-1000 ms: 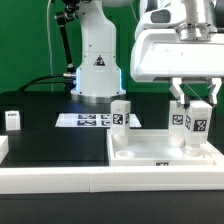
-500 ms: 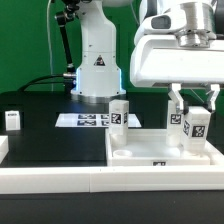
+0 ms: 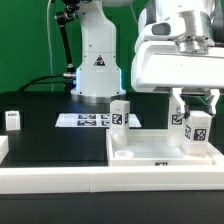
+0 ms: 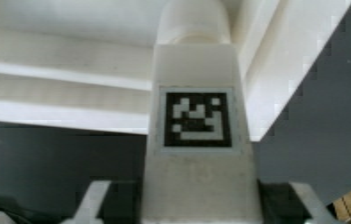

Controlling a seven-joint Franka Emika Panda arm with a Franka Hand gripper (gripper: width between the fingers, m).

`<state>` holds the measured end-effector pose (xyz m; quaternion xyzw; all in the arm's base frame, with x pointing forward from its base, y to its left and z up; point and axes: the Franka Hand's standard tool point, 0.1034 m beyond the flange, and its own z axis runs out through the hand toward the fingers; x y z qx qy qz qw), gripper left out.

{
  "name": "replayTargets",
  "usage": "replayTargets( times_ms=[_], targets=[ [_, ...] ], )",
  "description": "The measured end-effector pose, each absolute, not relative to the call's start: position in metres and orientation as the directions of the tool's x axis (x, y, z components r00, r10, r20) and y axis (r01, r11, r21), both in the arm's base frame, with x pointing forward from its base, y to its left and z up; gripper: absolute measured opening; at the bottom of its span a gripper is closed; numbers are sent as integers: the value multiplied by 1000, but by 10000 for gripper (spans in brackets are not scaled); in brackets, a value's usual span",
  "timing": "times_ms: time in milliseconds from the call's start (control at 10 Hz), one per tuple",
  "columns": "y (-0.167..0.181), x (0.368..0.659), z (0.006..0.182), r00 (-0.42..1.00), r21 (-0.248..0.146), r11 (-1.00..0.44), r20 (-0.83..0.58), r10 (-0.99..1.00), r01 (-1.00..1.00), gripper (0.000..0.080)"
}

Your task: Assemble square table

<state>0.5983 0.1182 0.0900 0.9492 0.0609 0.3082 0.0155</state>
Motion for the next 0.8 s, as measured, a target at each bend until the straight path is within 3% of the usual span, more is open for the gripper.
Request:
replayTargets(
  times_ms=[300, 400, 500, 800],
  targets=[
    [118, 598, 88, 813, 71, -991, 567, 133, 114, 291],
    [118, 598, 88, 813, 71, -991, 566, 135, 115, 482],
    [118, 598, 88, 813, 72, -991, 566, 136, 116, 612],
    [118, 597, 87, 813, 74, -990, 565, 139, 118, 647]
  ],
)
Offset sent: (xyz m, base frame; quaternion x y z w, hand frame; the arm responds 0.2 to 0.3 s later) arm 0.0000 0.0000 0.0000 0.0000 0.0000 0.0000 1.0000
